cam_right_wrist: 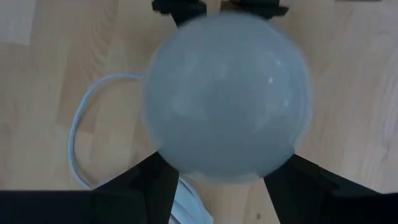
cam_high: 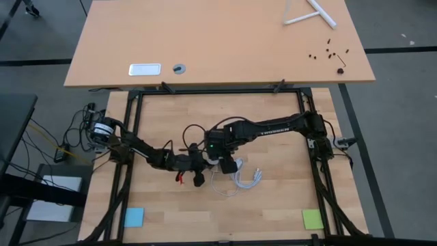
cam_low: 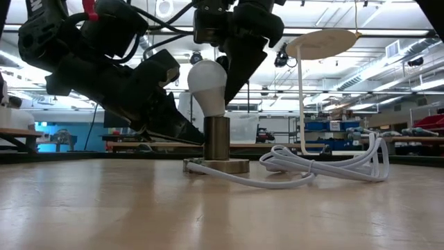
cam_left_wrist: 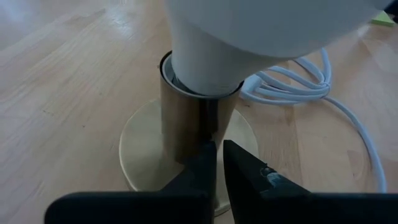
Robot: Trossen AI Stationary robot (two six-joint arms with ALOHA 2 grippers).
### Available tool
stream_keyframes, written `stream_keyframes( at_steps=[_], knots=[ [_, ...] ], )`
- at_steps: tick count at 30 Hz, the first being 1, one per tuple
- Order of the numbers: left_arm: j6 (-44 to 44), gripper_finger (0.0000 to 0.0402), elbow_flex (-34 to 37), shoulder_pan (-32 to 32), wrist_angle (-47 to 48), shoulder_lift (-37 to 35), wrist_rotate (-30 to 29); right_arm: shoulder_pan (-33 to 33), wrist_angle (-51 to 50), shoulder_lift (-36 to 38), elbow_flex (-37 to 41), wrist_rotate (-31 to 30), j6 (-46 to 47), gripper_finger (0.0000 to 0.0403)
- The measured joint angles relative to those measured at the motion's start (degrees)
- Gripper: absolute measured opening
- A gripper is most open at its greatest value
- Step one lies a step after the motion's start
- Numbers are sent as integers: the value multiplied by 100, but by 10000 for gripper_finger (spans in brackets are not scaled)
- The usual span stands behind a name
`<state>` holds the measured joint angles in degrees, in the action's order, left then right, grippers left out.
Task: Screw lightbulb
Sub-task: Insert the white lightbulb into the golden lamp
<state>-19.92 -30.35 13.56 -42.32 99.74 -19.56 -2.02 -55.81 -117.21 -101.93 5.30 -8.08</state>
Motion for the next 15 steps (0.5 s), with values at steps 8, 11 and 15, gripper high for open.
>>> stream_keyframes(
  at_steps=[8, 11, 15],
  knots=[
    [15, 35, 0, 0, -26, 0, 3, 2, -366, 4, 0, -558, -103, 231],
    [46, 35, 0, 0, -35, 0, 3, 17, -379, 4, 0, -590, -113, 228],
    [161, 29, 0, 2, -133, 0, 5, 17, -635, 70, 0, -683, -105, 215]
  ],
)
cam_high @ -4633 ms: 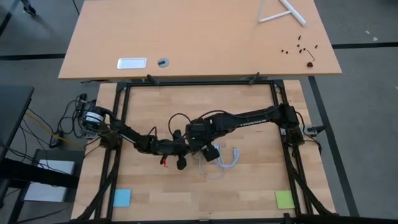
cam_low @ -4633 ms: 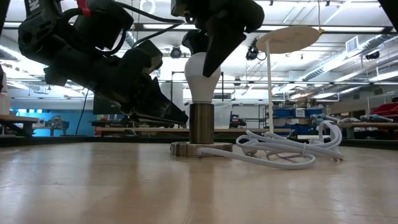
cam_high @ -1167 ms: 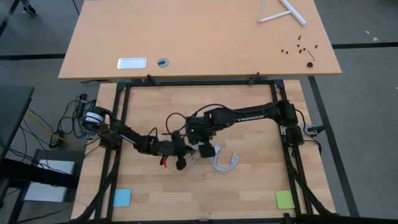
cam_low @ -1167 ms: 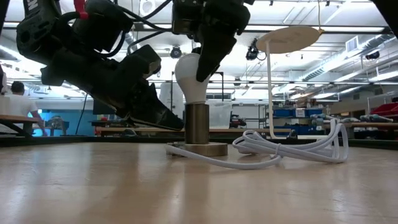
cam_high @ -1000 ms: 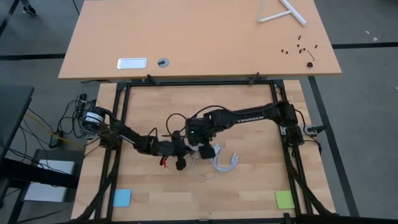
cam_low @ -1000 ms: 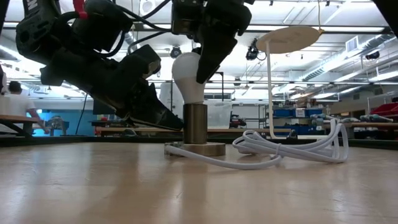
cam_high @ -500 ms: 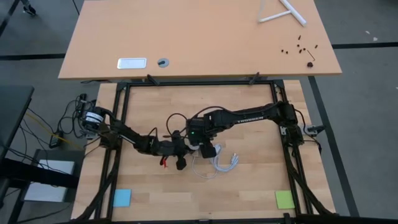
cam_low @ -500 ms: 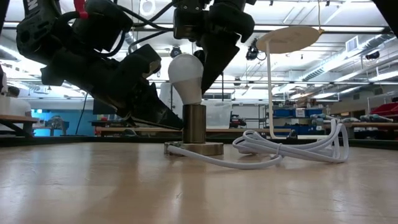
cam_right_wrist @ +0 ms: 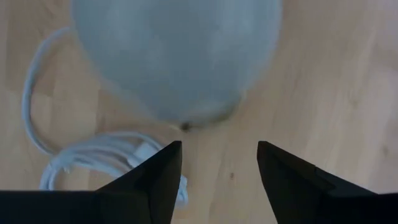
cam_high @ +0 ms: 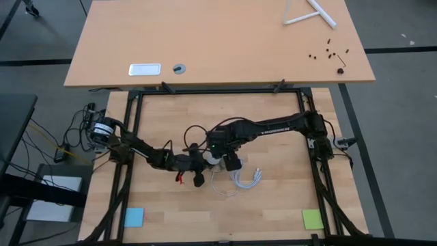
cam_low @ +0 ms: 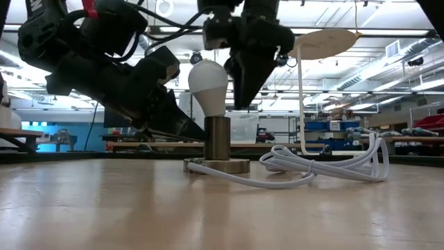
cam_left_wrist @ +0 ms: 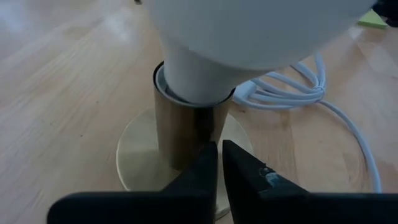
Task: Screw lightbulb
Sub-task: Insert the white lightbulb into the golden lamp
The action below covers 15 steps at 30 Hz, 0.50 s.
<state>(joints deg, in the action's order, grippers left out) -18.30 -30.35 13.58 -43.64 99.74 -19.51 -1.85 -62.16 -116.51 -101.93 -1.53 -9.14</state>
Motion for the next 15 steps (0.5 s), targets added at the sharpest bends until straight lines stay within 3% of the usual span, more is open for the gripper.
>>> stream_keyframes(
  at_steps=[9, 15],
  knots=[
    [-9, 6, 127, 2, -163, 0, 15, 19, -173, 813, 182, -82, 261, 134],
    [109, 5, 181, 2, -334, 0, 13, 143, 1387, 1774, 1888, -58, 542, 77]
  ],
)
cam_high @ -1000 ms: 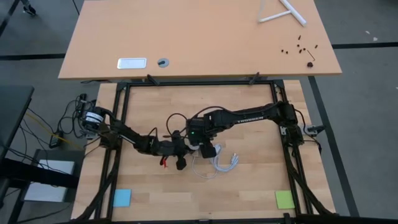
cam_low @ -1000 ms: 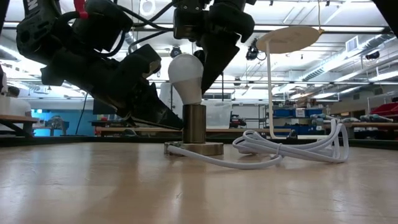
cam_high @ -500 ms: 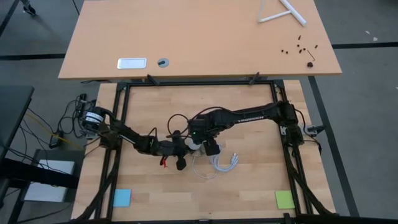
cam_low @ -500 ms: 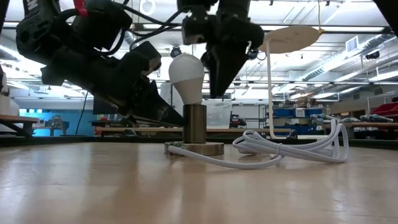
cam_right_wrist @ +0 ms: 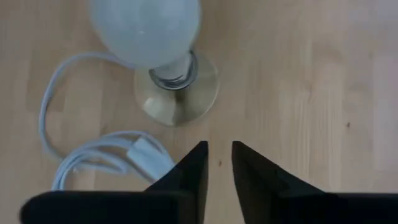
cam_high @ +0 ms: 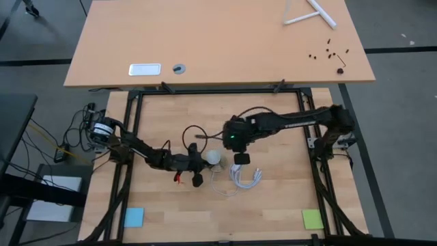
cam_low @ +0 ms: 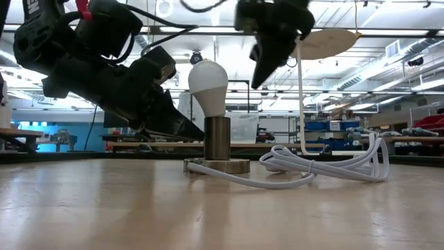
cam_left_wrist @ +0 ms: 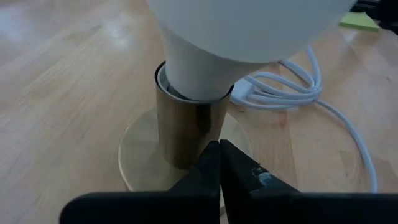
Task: Screw lightbulb
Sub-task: Insert the white lightbulb into the golden lamp
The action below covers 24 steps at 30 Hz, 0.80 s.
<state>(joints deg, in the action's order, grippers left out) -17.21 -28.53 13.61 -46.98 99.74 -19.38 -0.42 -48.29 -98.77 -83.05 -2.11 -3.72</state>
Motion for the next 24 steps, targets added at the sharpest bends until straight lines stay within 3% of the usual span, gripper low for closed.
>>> stream_keyframes(
  at_steps=[6, 11, 15, 24],
  knots=[
    [9, 4, 2, 0, -92, 0, -2, 25, 2040, 1082, 1746, 77, 500, 35],
    [40, 4, 2, 1, -306, 0, -4, -62, 3695, 1569, 2366, 373, 578, 7],
    [31, 4, 2, 0, -330, 0, -7, -156, 3572, 1427, 1865, 714, 568, 17],
    [-107, 4, 224, 165, -267, -280, -7, -272, 1751, 783, 121, 686, 47, 77]
  ],
)
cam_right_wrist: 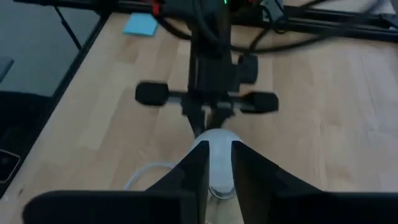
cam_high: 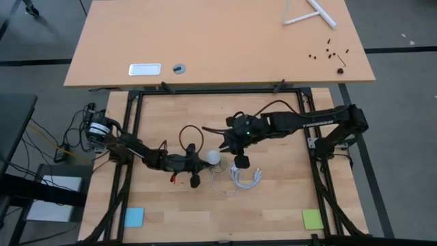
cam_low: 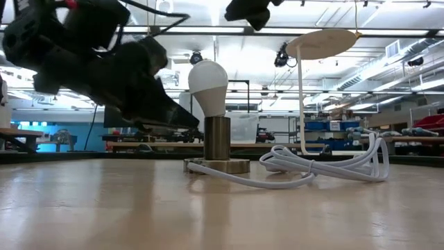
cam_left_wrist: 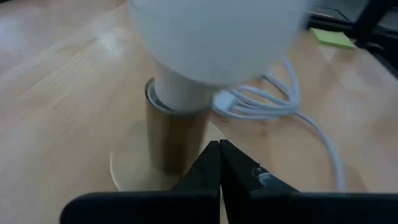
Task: Screw lightbulb
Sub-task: Insert the white lightbulb into the golden lamp
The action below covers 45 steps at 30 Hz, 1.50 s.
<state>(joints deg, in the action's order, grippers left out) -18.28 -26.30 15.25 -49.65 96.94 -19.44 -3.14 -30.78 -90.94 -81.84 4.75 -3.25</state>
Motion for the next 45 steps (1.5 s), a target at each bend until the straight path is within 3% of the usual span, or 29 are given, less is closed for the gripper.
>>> stream_keyframes(
  at_steps=[9, 21, 27, 37, 45],
  knots=[
    [88, 4, 184, 204, -28, -635, -211, 26, -335, -405, -305, -69, -142, 91],
    [131, 4, 180, 97, -38, -636, -370, 26, -2090, -1790, -2153, -236, -511, 200],
    [146, 4, 178, 14, -142, -636, -386, 26, -2790, -2264, -2732, -236, -706, 235],
    [168, 4, 178, -5, -188, -636, -387, 28, -2929, -2340, -2872, -228, -725, 277],
    [163, 4, 178, -64, -220, -636, -387, 28, -2938, -2484, -2844, -188, -847, 284]
  ],
)
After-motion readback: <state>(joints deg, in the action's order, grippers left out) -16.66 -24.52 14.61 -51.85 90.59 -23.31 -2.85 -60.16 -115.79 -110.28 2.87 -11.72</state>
